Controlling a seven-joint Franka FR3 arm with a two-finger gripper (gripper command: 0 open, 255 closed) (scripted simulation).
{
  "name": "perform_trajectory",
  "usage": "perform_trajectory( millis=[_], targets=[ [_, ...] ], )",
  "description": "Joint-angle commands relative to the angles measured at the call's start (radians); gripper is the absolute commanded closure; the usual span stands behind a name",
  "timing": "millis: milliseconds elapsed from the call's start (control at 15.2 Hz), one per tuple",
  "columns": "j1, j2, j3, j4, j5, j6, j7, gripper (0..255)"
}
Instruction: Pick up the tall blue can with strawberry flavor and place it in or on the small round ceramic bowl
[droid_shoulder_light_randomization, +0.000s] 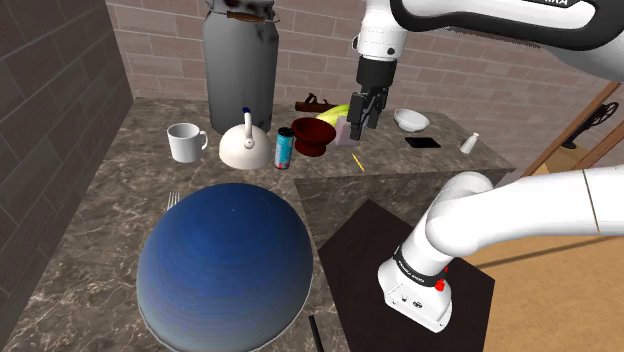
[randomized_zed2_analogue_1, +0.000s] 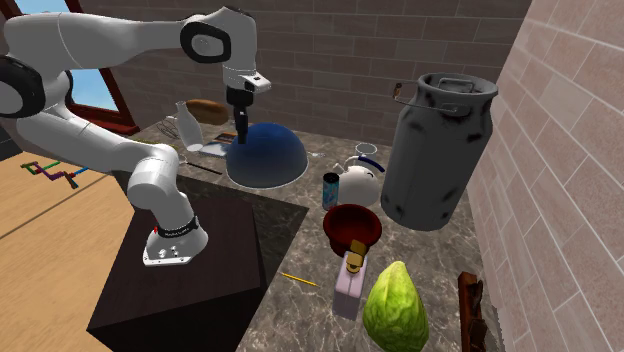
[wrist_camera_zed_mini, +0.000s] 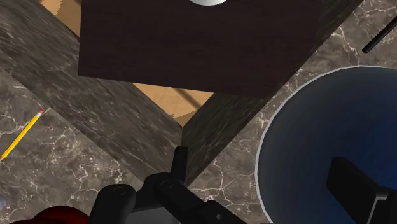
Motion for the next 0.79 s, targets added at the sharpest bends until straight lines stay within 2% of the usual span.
perform_trajectory(
  millis=[0, 726],
  targets=[
    [0.0, 0.0, 0.0, 0.0, 0.0, 0.0, 0.0, 0],
    [-0.052, 0.332, -0.004, 0.035, -0.025, 0.363, 0.03, 0]
  ],
)
